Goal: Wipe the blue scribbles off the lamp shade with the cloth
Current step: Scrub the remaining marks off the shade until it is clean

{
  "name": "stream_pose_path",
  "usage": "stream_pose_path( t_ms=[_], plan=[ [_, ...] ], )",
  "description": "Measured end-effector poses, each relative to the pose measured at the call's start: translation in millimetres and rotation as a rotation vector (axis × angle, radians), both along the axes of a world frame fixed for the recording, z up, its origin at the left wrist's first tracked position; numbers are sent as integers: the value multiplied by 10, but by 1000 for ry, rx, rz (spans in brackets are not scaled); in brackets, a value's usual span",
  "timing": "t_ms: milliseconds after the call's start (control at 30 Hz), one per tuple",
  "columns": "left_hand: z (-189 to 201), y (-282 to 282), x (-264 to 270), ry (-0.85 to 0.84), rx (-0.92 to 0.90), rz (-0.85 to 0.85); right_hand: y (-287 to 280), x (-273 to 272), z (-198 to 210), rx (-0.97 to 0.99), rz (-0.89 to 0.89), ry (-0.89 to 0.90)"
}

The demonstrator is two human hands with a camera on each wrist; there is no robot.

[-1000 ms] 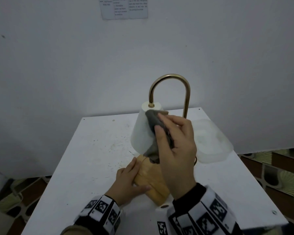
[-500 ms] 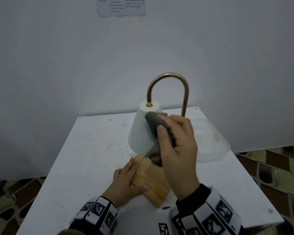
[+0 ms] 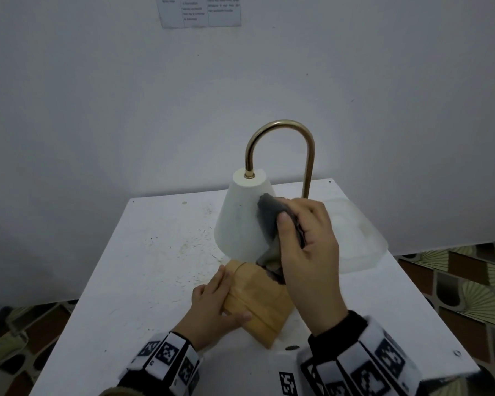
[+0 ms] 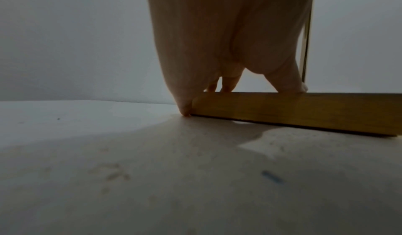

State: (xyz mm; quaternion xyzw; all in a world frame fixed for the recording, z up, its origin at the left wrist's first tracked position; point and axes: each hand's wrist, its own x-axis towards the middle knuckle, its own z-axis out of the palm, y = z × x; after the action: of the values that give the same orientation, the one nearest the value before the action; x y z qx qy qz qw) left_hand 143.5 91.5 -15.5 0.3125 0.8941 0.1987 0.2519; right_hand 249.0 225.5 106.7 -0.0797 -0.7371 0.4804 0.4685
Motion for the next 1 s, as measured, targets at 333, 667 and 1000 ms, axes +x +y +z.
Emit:
stream_pose_path(
  t_ms=[333, 667, 1000],
  plan=[
    [15, 0, 23, 7, 3, 9, 14, -5, -73, 69, 56, 27],
    [18, 16, 19, 4, 6, 15, -5, -164, 47, 117, -34, 85],
    [85, 86, 107, 97, -68, 17, 163, -105, -126, 103, -85, 70]
  ],
)
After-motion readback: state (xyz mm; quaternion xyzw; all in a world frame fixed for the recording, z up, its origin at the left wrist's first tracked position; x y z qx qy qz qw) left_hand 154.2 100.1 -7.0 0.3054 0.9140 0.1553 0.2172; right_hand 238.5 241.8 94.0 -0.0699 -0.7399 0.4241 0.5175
